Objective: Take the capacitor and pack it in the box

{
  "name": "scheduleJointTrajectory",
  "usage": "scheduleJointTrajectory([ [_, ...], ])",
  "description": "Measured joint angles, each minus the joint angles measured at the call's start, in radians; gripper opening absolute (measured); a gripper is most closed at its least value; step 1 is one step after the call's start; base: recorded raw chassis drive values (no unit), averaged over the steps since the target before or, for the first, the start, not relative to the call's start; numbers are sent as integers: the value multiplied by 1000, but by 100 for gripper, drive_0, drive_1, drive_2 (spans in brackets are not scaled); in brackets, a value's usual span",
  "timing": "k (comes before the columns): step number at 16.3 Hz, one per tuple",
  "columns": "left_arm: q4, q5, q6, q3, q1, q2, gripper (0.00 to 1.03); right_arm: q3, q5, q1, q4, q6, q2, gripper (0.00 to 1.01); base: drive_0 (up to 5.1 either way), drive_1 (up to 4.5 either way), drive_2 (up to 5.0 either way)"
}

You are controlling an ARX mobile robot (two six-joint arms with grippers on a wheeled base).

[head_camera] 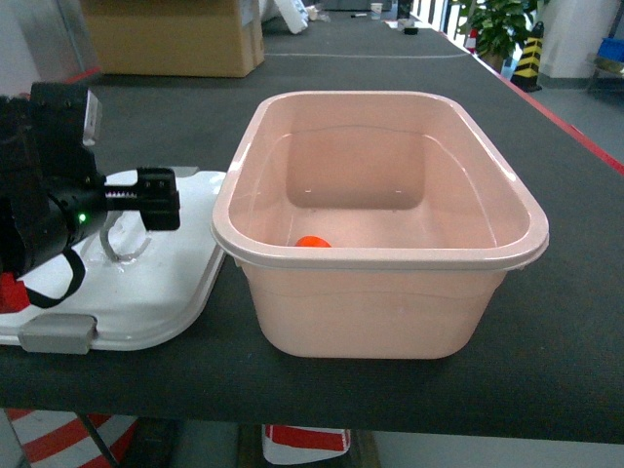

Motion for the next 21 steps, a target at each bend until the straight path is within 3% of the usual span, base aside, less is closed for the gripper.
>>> scheduleJointTrajectory([
  [5,-33,18,-1,55,16,104,96,0,0,0,0,0,0,98,0,0,0],
  [7,-40,18,-1,55,16,109,69,0,0,0,0,0,0,98,0,0,0],
  [13,-43,3,-2,56,31,109,5,0,0,0,0,0,0,98,0,0,0],
  [18,-73,18,-2,56,42,50,2,0,0,0,0,0,0,98,0,0,0],
  [21,-112,26,-3,28,55,-140,2,0,0,0,0,0,0,98,0,0,0],
])
